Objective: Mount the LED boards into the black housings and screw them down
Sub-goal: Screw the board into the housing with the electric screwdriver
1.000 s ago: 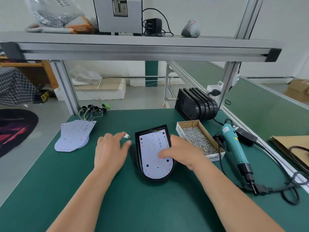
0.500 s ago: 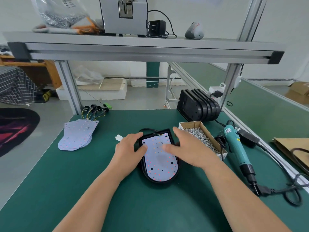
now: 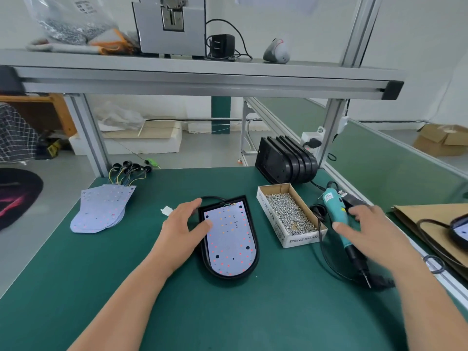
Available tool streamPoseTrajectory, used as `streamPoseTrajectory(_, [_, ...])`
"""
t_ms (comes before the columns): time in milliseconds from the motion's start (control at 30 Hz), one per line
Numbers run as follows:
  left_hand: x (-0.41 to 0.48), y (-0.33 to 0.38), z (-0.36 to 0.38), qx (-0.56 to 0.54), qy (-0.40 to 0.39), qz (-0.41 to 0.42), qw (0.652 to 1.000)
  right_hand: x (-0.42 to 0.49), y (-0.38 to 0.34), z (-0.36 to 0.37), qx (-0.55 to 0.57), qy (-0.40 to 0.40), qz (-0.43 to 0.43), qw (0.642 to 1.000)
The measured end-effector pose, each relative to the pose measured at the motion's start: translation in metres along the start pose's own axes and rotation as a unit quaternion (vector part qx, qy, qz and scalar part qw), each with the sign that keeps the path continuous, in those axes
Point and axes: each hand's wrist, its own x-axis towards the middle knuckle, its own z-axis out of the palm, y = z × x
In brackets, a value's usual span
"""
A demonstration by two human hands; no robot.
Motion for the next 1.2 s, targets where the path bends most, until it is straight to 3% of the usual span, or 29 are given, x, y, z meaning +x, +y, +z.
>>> streamPoseTrajectory(133, [-0.001,-0.001,0.000,-0.003,0.021,0.010,1.000,-0.005,0.012,0.002,0.019,-0.086,0.002,0.996])
streamPoseTrajectory(233, [-0.002,0.004,0.000,0.029,0.061,0.055,0.996,-0.003,0.010,0.006,0.056,-0.079,0.004,0.995])
streamPoseTrajectory(300, [-0.003,0.011,0.001,0.060,0.092,0.093,0.990,-0.002,0.008,0.007,0.144,-0.077,0.014,0.986])
streamPoseTrajectory(367, [-0.006,0.023,0.004,0.085,0.113,0.134,0.981,-0.002,0.007,0.006,0.298,-0.071,0.025,0.952])
streamPoseTrajectory(533, [-0.021,0.062,0.016,0.148,0.095,0.228,0.958,-0.002,-0.001,0.003,0.585,-0.042,0.022,0.810])
streamPoseTrajectory(633, [-0.028,0.081,0.028,0.159,0.064,0.256,0.951,-0.003,-0.007,0.003,0.675,-0.040,0.003,0.737])
streamPoseTrajectory(833, [-0.016,0.121,0.066,0.305,-0.091,0.263,0.911,-0.010,-0.020,0.002,0.746,0.004,-0.044,0.665])
streamPoseTrajectory(967, [0.003,0.135,0.102,0.392,-0.138,0.260,0.872,-0.013,-0.028,0.004,0.762,-0.002,-0.067,0.644])
streamPoseTrajectory(1200, [0.029,0.152,0.140,0.502,-0.168,0.250,0.811,-0.011,-0.029,0.009,0.754,-0.011,-0.077,0.652])
